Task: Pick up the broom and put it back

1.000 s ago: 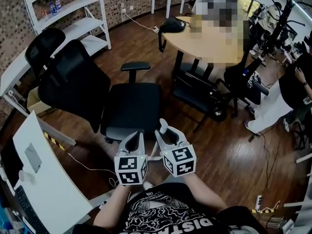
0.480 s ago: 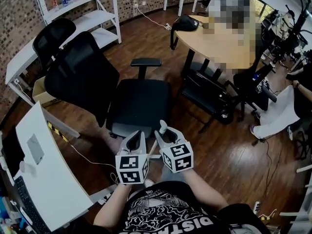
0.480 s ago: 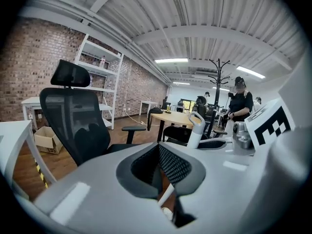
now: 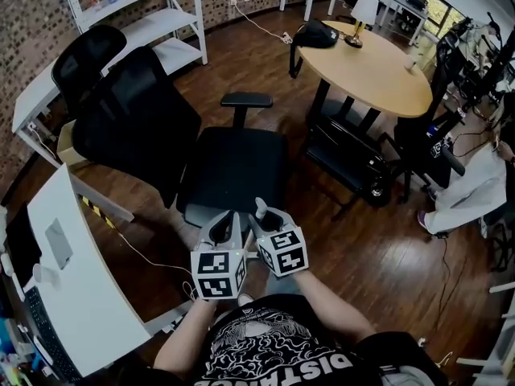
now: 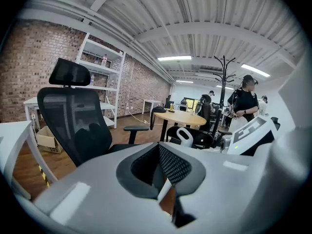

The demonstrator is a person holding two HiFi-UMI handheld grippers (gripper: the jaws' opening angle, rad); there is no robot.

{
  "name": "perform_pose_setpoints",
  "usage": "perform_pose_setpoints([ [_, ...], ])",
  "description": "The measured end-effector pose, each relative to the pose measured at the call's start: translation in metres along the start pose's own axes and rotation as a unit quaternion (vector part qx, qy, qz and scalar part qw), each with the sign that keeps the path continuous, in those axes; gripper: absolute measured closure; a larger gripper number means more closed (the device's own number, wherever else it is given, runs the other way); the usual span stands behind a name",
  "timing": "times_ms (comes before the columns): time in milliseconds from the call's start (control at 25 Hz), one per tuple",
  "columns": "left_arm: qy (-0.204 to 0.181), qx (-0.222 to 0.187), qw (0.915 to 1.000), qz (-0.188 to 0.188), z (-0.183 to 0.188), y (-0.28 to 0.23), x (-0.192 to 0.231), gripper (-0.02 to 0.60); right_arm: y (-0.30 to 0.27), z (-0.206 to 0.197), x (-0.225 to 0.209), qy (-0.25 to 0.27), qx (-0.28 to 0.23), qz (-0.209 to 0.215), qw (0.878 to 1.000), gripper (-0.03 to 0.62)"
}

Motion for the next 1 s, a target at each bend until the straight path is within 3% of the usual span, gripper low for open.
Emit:
perform_pose_setpoints([
  [1000, 0.012, 0.016, 0.9995, 0.023, 0.022, -0.067, 0.008, 0.575, -0.062, 0.044, -0.060, 0.009, -0.002, 0.020, 1.000, 0.496],
])
Point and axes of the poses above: the fingertips, and each gripper's own axes: y backward along the fingers, x to its left, z out of its top, the point moved 10 cm from there along y, backward along the fingers, and after that the axes turned 14 degrees about -y, right-handed, at the moved point
